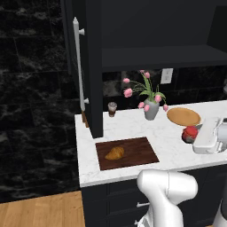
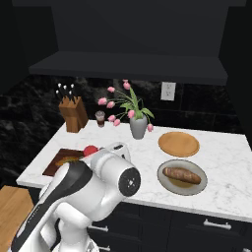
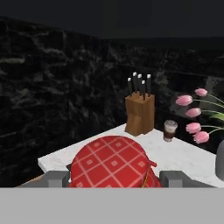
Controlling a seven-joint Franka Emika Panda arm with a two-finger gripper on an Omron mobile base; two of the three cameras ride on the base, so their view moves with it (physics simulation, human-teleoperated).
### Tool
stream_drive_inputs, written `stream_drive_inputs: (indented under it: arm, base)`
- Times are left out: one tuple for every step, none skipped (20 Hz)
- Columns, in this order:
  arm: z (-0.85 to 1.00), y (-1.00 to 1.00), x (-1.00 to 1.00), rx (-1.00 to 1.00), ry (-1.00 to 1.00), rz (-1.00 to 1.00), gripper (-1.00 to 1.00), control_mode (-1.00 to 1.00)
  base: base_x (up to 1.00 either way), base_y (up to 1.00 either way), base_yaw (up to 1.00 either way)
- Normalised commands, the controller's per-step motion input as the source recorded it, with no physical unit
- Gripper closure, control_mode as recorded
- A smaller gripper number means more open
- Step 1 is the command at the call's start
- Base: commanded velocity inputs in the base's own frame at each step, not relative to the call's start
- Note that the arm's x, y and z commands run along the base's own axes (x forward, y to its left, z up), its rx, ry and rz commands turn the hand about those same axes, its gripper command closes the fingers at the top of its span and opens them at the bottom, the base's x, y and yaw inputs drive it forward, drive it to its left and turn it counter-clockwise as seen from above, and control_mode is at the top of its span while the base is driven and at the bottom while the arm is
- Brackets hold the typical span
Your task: From the different types of pastries on the counter, select a croissant and place it on the cutting board. Then retrieve a jar of jam from the cabinet and place it alongside the croissant on the cutting board.
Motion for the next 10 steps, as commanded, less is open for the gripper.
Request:
stream_drive_inputs:
  arm:
    - [-0.26, 0.39, 0.23, -0.02, 0.01, 0.0, 1.0, -1.0]
    - [-0.52, 0.73, 0.37, -0.05, 0.11, 0.03, 1.0, -1.0]
    - [-0.64, 0.82, 0.36, -0.07, 0.1, 0.05, 1.0, -1.0]
    - [-0.73, 0.88, 0.36, -0.09, 0.11, 0.07, 1.0, -1.0]
    - [-0.76, 0.92, 0.39, -0.11, 0.12, 0.07, 1.0, -1.0]
    - [-0.79, 0.98, 0.38, -0.13, 0.11, 0.07, 1.0, -1.0]
    - [-0.81, 0.98, 0.42, -0.13, 0.11, 0.07, 1.0, -1.0]
    - [-0.86, 0.97, 0.46, -0.13, 0.09, 0.07, 1.0, -1.0]
    - [-0.81, 0.96, 0.58, -0.09, 0.05, 0.07, 1.0, -1.0]
    - [-0.69, 0.9, 0.77, -0.02, 0.04, 0.03, 1.0, -1.0]
  base:
    - [0.0, 0.0, 0.0]
    - [0.0, 0.0, 0.0]
    - [0.0, 0.0, 0.0]
    - [0.0, 0.0, 0.0]
    - [0.0, 0.0, 0.0]
    - [0.0, 0.0, 0.0]
    - [0.0, 0.0, 0.0]
    - [0.0, 0.0, 0.0]
    - [0.0, 0.0, 0.0]
    - [0.0, 0.0, 0.0]
